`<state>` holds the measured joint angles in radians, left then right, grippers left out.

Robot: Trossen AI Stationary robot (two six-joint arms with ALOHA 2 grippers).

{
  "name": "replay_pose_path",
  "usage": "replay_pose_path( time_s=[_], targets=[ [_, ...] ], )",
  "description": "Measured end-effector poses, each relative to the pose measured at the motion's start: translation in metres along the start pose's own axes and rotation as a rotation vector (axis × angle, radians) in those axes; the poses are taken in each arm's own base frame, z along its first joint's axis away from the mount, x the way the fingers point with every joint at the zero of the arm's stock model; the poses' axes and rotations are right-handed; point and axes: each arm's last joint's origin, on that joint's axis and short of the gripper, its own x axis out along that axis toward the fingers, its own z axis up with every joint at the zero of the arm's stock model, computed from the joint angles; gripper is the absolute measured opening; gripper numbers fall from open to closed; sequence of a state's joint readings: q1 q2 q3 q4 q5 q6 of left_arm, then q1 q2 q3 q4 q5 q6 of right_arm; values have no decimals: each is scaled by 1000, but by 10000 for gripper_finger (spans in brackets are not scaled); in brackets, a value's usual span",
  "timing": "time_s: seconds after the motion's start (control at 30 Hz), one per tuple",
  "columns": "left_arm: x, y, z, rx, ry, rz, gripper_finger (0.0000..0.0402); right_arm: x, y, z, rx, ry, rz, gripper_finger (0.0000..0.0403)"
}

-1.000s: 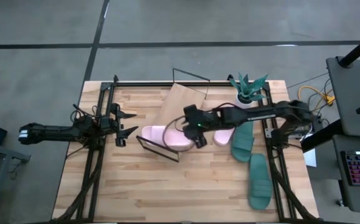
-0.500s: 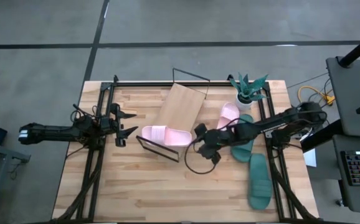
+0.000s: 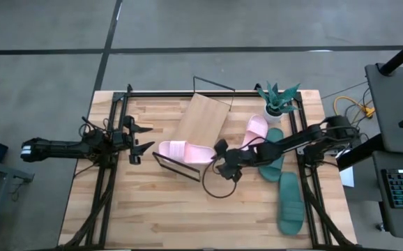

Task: Pick and place slides into the shelf
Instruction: Put the bottom pink slide on the shelf

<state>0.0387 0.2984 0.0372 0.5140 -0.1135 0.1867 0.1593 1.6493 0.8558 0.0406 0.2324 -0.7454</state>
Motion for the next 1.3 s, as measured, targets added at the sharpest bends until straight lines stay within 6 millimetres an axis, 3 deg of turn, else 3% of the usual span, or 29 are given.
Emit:
replay_pose_path(
  time_s=[0.97, 1.3],
  targets=[
    [0, 0, -1, 2, 7, -1, 228, 12, -8, -10, -8, 14, -28, 213],
    [0, 0, -1, 3, 8, -1, 228, 17, -4, -11, -8, 27, -13, 172]
  ],
)
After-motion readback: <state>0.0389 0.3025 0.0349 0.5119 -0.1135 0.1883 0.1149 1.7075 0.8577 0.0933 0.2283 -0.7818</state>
